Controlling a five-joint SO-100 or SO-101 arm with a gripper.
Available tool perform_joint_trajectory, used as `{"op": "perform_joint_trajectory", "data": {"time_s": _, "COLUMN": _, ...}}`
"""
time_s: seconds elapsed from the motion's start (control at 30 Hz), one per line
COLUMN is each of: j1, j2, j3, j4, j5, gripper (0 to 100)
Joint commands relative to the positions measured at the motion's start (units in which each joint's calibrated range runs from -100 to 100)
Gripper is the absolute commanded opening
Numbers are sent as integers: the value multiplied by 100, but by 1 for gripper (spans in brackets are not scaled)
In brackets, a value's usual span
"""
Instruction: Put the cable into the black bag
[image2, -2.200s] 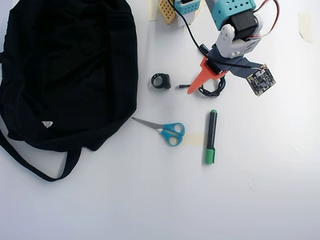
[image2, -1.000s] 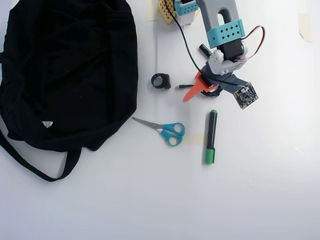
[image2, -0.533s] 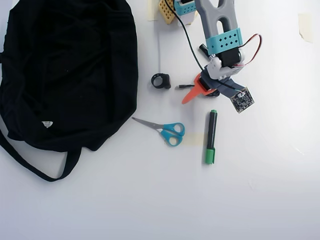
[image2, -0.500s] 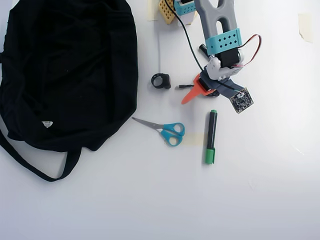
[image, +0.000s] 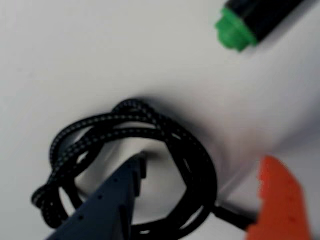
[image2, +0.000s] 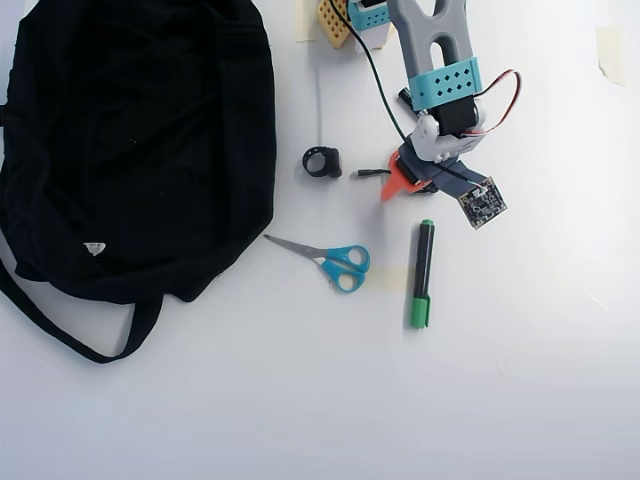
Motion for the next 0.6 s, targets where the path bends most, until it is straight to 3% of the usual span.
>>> {"op": "perform_joint_trajectory", "data": {"time_s": 0.0, "j1": 37, "j2": -21, "j3": -101, "j4": -63, "j5": -22, "gripper": 13}}
{"op": "perform_joint_trajectory", "data": {"time_s": 0.17, "j1": 37, "j2": -30, "j3": -119, "j4": -63, "j5": -22, "gripper": 2}}
{"op": "perform_joint_trajectory", "data": {"time_s": 0.57, "j1": 29, "j2": -154, "j3": -218, "j4": -46, "j5": -22, "gripper": 2}}
